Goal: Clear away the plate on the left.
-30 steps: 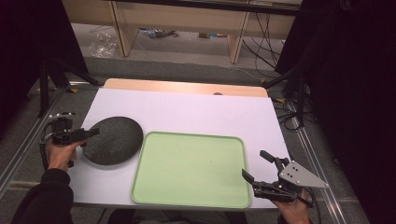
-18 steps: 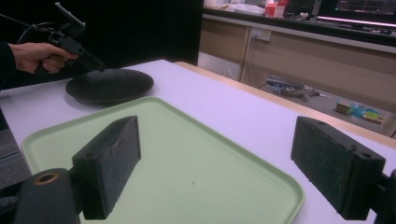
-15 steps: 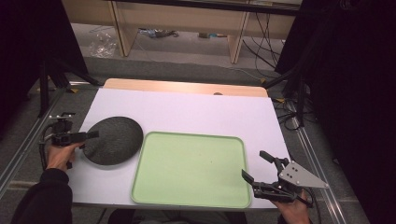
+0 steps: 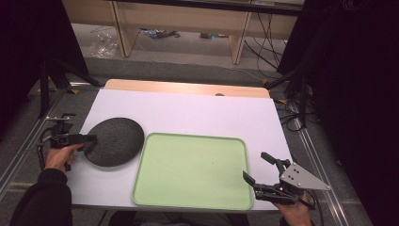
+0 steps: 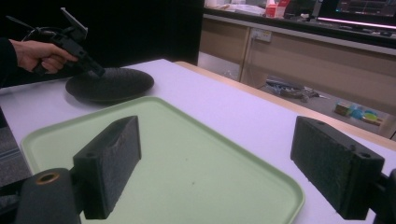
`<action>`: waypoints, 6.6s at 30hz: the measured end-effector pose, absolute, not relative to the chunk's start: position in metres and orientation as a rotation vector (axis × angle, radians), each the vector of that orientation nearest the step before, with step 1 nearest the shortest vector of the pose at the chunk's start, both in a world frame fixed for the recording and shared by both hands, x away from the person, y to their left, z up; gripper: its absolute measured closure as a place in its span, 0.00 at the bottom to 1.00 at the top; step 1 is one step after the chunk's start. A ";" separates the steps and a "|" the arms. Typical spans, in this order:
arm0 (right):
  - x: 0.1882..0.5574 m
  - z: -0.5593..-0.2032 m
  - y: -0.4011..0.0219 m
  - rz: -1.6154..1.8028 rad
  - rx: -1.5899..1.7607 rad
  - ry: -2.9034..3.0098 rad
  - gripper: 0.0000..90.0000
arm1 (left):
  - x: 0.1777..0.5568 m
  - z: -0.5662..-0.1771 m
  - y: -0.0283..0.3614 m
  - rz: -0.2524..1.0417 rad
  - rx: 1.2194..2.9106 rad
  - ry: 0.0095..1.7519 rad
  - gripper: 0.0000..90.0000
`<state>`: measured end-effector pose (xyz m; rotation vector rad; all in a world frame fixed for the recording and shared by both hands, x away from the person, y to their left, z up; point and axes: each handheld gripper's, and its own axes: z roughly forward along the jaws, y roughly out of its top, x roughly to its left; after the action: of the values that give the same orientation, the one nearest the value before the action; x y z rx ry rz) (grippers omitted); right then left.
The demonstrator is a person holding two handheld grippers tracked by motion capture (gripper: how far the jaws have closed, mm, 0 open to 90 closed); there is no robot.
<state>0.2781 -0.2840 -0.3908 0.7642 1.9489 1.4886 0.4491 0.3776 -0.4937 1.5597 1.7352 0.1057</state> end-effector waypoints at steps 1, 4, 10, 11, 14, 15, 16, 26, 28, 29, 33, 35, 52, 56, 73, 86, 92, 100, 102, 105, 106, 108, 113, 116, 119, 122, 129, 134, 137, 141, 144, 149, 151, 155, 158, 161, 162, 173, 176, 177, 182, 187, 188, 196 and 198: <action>0.276 -0.390 -0.284 1.474 0.792 1.977 0.19 | 0.449 -0.493 0.378 0.084 1.547 1.741 0.71; 0.277 -0.390 -0.284 1.470 0.773 1.960 0.19 | 0.449 -0.494 0.381 0.072 1.534 1.730 0.73; 0.278 -0.390 -0.285 1.470 0.774 1.960 0.19 | 0.446 -0.490 0.384 0.052 1.509 1.710 0.78; 0.277 -0.390 -0.285 1.466 0.776 1.959 0.19 | 0.445 -0.489 0.385 0.058 1.502 1.700 0.79; 0.277 -0.390 -0.284 1.471 0.795 1.975 0.19 | 0.443 -0.483 0.386 0.062 1.504 1.698 0.82; 0.277 -0.390 -0.284 1.471 0.795 1.975 0.19 | 0.443 -0.483 0.386 0.062 1.504 1.698 0.82; 0.277 -0.390 -0.284 1.465 0.772 1.961 0.19 | 0.443 -0.483 0.386 0.059 1.502 1.691 0.82; 0.277 -0.390 -0.285 1.476 0.768 1.957 0.19 | 0.438 -0.458 0.383 0.146 1.434 1.631 0.91; 0.277 -0.390 -0.286 1.471 0.764 1.955 0.19 | 0.438 -0.447 0.377 0.181 1.475 1.610 0.91; 0.277 -0.390 -0.286 1.471 0.767 1.957 0.19 | 0.439 -0.443 0.375 0.196 1.492 1.597 0.92; 0.277 -0.390 -0.285 1.472 0.765 1.956 0.19 | 0.437 -0.436 0.371 0.214 1.521 1.613 0.91; 0.277 -0.390 -0.285 1.476 0.771 1.954 0.19 | 0.435 -0.432 0.369 0.245 1.544 1.604 0.91; 0.277 -0.390 -0.284 1.473 0.759 1.962 0.19 | 0.424 -0.365 0.311 0.469 1.724 1.456 0.95; 0.277 -0.390 -0.284 1.464 0.755 1.965 0.19 | 0.421 -0.358 0.295 0.519 1.736 1.421 0.95; 0.277 -0.390 -0.283 1.463 0.740 1.976 0.19 | 0.429 -0.374 0.254 0.533 1.932 1.404 0.84; 0.277 -0.390 -0.283 1.464 0.748 1.977 0.20 | 0.430 -0.377 0.269 0.424 1.837 1.419 0.88; 0.277 -0.390 -0.284 1.462 0.747 1.978 0.20 | 0.431 -0.381 0.274 0.397 1.761 1.425 0.88; 0.276 -0.390 -0.284 1.462 0.749 1.984 0.20 | 0.430 -0.386 0.296 0.348 1.654 1.484 0.88; 0.277 -0.390 -0.284 1.465 0.749 1.981 0.20 | 0.429 -0.388 0.302 0.313 1.596 1.498 0.88; 0.276 -0.390 -0.283 1.464 0.749 1.979 0.20 | 0.428 -0.388 0.311 0.261 1.527 1.501 0.88; 0.277 -0.390 -0.283 1.462 0.744 1.977 0.20 | 0.427 -0.387 0.311 0.264 1.520 1.502 0.88; 0.278 -0.391 -0.283 1.475 0.737 1.980 0.20 | 0.426 -0.385 0.310 0.272 1.511 1.506 0.88; 0.278 -0.391 -0.283 1.473 0.731 1.978 0.20 | 0.426 -0.382 0.301 0.188 1.476 1.464 0.88; 0.276 -0.390 -0.283 1.464 0.749 1.979 0.20 | 0.426 -0.381 0.296 0.172 1.483 1.447 0.88; 0.275 -0.390 -0.283 1.468 0.767 1.991 0.20 | 0.425 -0.377 0.288 0.171 1.505 1.431 0.88; 0.277 -0.390 -0.283 1.469 0.757 1.999 0.20 | 0.424 -0.376 0.280 0.145 1.507 1.418 0.88; 0.277 -0.391 -0.283 1.461 0.737 1.984 0.20 | 0.427 -0.386 0.257 0.066 1.537 1.374 0.88; 0.278 -0.391 -0.283 1.479 0.730 1.976 0.20 | 0.428 -0.391 0.245 0.021 1.543 1.381 0.88; 0.277 -0.390 -0.283 1.466 0.749 1.978 0.20 | 0.428 -0.392 0.238 -0.008 1.546 1.373 0.88; 0.276 -0.390 -0.283 1.467 0.749 1.977 0.20 | 0.427 -0.393 0.227 -0.038 1.568 1.343 0.88; 0.277 -0.391 -0.283 1.466 0.735 1.983 0.20 | 0.426 -0.393 0.214 -0.055 1.589 1.320 0.87; 0.276 -0.390 -0.283 1.462 0.748 1.982 0.20 | 0.425 -0.395 0.192 -0.105 1.626 1.280 0.88; 0.276 -0.390 -0.283 1.466 0.747 1.981 0.20 | 0.425 -0.396 0.184 -0.128 1.632 1.268 0.88; 0.276 -0.390 -0.283 1.467 0.748 1.980 0.20 | 0.423 -0.398 0.169 -0.163 1.641 1.253 0.87; 0.276 -0.390 -0.283 1.465 0.748 1.983 0.20 | 0.423 -0.401 0.162 -0.212 1.648 1.232 0.87; 0.276 -0.390 -0.283 1.468 0.746 1.981 0.20 | 0.421 -0.404 0.152 -0.228 1.662 1.227 0.87; 0.277 -0.390 -0.283 1.467 0.744 1.985 0.20 | 0.422 -0.406 0.149 -0.233 1.682 1.213 0.87; 0.276 -0.390 -0.283 1.462 0.737 1.995 0.20 | 0.429 -0.432 0.122 -0.316 1.687 1.259 0.87; 0.276 -0.390 -0.283 1.470 0.742 1.988 0.20 | 0.430 -0.439 0.119 -0.344 1.699 1.255 0.88; 0.276 -0.390 -0.283 1.467 0.737 1.993 0.20 | 0.430 -0.439 0.117 -0.327 1.711 1.257 0.88; 0.275 -0.390 -0.282 1.468 0.747 2.002 0.20 | 0.432 -0.442 0.119 -0.314 1.732 1.260 0.88; 0.276 -0.390 -0.283 1.460 0.734 1.994 0.20 | 0.434 -0.448 0.121 -0.283 1.792 1.268 0.86; 0.276 -0.390 -0.282 1.466 0.733 1.986 0.20 | 0.434 -0.449 0.122 -0.276 1.796 1.265 0.86; 0.275 -0.390 -0.282 1.474 0.756 1.993 0.20 | 0.432 -0.452 0.120 -0.266 1.839 1.251 0.85; 0.276 -0.390 -0.282 1.468 0.737 1.983 0.20 | 0.431 -0.455 0.118 -0.293 1.858 1.253 0.85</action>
<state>0.2758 -0.2823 -0.3902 0.7369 1.9835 1.4675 0.4309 0.1177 -0.4550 1.8582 1.2527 -0.2935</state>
